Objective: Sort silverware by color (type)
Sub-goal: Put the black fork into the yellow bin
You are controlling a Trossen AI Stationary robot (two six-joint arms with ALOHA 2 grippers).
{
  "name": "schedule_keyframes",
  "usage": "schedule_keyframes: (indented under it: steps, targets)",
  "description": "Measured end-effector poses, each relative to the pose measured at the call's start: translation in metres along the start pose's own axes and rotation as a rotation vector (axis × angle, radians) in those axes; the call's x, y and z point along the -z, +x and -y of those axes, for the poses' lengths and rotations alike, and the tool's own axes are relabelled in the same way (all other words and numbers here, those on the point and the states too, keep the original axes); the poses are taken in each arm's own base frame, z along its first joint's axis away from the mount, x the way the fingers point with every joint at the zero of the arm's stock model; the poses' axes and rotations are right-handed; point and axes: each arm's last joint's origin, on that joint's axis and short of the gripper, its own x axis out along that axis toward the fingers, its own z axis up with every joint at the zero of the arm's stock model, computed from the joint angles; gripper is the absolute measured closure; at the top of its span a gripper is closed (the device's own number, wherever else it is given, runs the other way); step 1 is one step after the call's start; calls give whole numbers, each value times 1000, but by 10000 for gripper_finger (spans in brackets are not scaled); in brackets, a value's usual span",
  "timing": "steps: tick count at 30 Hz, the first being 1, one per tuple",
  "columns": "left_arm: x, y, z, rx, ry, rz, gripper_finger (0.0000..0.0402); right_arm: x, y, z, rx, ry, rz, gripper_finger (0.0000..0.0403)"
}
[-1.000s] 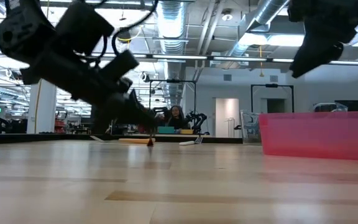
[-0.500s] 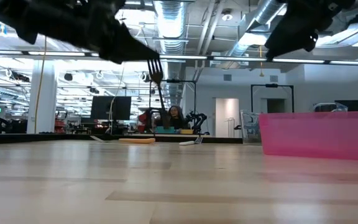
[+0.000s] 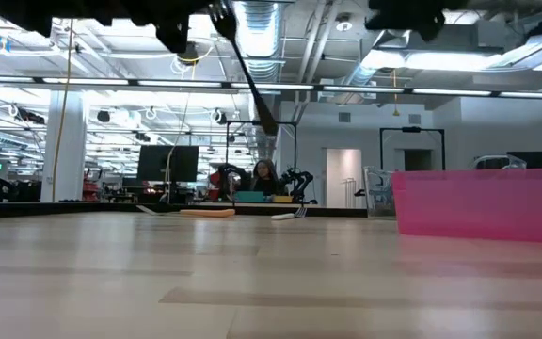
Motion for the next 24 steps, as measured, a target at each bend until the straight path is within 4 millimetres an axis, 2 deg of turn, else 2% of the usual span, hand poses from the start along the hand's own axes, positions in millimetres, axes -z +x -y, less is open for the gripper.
schedule_keyframes:
  steps: [8,13,19,24]
  targets:
    - [-25,-13,1,126,-77,169,401,-16,-1,-3,-22,-116,155,193]
    - [-32,-17,1,151,-95,223,401,-21,9,-9,-15,-118,228,173]
    - [-31,-15,-2,123,-92,216,401,-18,38,-11,26,-125,250,119]
    - [-31,-15,-5,110,-92,218,401,-31,63,-14,-1,-160,241,100]
